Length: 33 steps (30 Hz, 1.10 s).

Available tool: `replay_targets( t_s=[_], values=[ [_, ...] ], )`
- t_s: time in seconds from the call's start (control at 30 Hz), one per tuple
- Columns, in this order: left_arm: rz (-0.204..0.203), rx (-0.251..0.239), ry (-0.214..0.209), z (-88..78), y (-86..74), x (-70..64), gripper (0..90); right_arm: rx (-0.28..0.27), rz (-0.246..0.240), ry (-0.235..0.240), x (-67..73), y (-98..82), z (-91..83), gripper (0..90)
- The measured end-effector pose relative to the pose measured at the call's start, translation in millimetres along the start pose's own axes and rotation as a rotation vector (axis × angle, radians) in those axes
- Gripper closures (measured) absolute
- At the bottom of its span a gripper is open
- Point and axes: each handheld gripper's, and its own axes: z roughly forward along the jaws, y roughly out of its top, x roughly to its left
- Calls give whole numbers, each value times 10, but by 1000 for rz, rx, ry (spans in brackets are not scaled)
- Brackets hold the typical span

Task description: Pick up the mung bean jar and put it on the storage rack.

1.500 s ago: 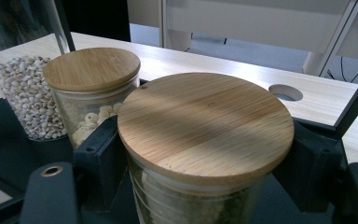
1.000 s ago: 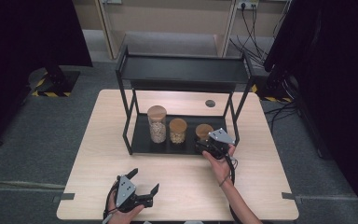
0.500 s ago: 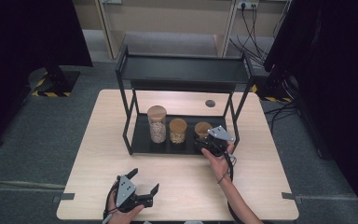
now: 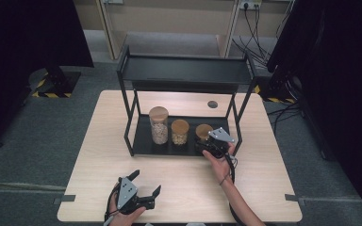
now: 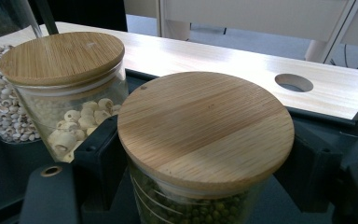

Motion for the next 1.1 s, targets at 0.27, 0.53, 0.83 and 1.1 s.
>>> replay_targets(
  t_s=[0.27, 0.53, 0.83, 1.1],
  values=[
    [-1, -3, 1, -4, 0, 1, 44, -15, -11, 16, -9, 33, -93, 117],
    [0, -4, 1, -6, 1, -2, 44, -27, 5, 6, -2, 26, -196, 48],
    [3, -4, 0, -13, -1, -9, 44, -36, 25, 18, -27, 7, -272, 40],
    [5, -7, 1, -21, 2, -3, 44, -41, 32, 27, -27, -13, -317, 39]
  ],
)
